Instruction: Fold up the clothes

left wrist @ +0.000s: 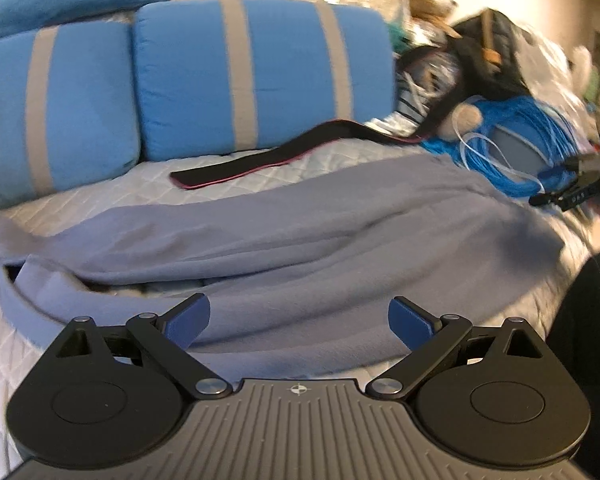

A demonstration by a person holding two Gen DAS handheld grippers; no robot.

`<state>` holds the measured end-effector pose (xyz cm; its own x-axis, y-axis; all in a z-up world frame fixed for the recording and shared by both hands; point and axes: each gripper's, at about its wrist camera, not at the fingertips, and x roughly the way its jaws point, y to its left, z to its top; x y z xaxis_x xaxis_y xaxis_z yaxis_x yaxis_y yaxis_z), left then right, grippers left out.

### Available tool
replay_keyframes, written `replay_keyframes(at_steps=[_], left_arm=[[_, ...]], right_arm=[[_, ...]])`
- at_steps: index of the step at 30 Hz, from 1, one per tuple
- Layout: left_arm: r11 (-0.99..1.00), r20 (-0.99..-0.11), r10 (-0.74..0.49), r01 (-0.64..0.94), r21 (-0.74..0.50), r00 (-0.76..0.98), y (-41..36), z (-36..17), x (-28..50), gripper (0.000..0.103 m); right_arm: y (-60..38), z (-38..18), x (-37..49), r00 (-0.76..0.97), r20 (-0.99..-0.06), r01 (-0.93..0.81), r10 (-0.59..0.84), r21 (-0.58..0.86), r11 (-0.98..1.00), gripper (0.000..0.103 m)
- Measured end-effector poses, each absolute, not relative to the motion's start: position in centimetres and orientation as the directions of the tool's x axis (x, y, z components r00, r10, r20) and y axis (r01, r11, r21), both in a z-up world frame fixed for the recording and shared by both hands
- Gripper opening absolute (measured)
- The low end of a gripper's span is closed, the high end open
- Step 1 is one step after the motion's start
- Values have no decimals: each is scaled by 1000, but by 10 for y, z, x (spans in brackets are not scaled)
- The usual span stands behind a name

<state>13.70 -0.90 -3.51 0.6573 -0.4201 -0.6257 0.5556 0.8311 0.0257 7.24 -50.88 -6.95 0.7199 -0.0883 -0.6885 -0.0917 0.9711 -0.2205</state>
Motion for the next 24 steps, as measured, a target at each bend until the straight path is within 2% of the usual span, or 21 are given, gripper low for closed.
replay_keyframes(at_steps=[7,12,15,18,24], left_arm=[[766,-628,-444,634,104,639,-26,-42,122,98],[734,-632,-414,651,194,655,-39,-48,113,98],[699,-638,-383,661,273,669,-48,-55,106,98],[659,-637,-370,674,333,677,-53,-61,97,98],[609,-648,-358,694,383,672,-59,-73,87,98]], right_arm=[[-477,-87,-2,779,-611,-269,-138,-526,807,97],[-448,-137,-38,806,-528,-353,-266,-791,499,96],[-433,-166,-48,846,-448,-350,-289,-876,332,95],[-425,-182,-46,879,-360,-287,-312,-923,257,94],[-418,-208,-45,925,-234,-219,-300,-972,83,93]])
